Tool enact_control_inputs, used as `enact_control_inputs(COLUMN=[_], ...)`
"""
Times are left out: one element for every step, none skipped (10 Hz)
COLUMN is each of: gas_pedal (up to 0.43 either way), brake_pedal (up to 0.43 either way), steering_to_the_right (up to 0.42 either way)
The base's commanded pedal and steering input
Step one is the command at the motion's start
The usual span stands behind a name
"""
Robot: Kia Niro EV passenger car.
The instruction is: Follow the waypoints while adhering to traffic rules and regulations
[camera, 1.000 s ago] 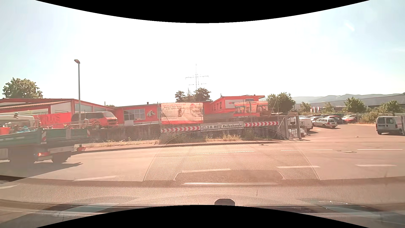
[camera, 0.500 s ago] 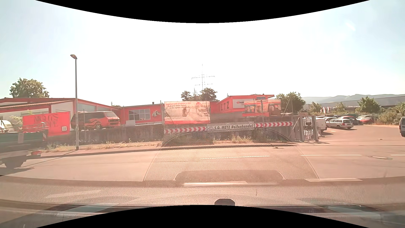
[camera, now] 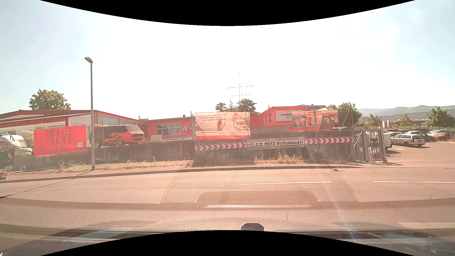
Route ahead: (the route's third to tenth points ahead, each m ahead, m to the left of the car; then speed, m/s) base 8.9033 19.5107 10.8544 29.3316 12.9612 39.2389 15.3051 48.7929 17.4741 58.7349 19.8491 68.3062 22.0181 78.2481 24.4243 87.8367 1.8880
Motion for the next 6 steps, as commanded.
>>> enact_control_inputs(gas_pedal=[0.0, 0.0, 0.0, 0.0, 0.0, 0.0], brake_pedal=[0.183, 0.201, 0.207, 0.207, 0.207, 0.207], steering_to_the_right=[-0.354, -0.387, -0.418, -0.449, -0.473, -0.495])
